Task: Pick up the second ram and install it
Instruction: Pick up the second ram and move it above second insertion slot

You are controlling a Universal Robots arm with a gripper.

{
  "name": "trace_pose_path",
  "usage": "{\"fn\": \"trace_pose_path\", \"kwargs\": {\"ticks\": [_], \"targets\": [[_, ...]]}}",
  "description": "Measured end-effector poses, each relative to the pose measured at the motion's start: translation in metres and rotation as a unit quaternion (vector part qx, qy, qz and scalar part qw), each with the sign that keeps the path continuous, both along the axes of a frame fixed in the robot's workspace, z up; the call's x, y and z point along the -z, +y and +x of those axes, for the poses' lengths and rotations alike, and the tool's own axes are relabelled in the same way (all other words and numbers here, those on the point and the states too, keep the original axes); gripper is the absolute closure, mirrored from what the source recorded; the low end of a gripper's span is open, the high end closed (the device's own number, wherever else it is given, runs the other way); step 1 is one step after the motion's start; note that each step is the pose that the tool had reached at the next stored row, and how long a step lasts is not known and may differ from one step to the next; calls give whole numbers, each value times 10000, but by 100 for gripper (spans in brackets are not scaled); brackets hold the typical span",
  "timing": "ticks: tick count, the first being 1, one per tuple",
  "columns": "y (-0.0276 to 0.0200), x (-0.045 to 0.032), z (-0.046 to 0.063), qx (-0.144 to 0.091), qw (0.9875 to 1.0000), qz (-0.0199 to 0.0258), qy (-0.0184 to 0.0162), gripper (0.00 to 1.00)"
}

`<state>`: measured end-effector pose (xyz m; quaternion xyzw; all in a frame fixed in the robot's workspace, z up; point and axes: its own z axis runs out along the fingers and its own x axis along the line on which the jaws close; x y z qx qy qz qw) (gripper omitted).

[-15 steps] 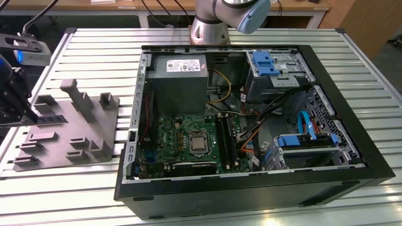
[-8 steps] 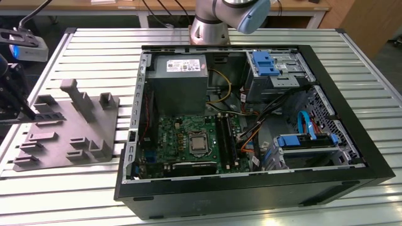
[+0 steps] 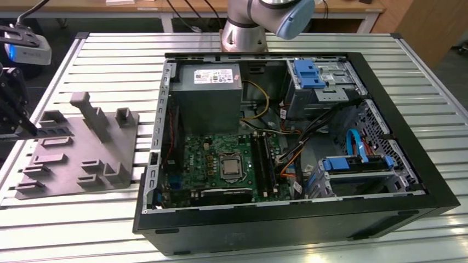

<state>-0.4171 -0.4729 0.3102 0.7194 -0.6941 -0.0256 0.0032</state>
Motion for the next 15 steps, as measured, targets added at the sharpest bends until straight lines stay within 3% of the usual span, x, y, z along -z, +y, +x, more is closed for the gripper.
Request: {"fn": "trace_pose_path", "kwargs": {"ticks": [15], "targets": [[0,-130,0,0,10000,0,0,86]]}}
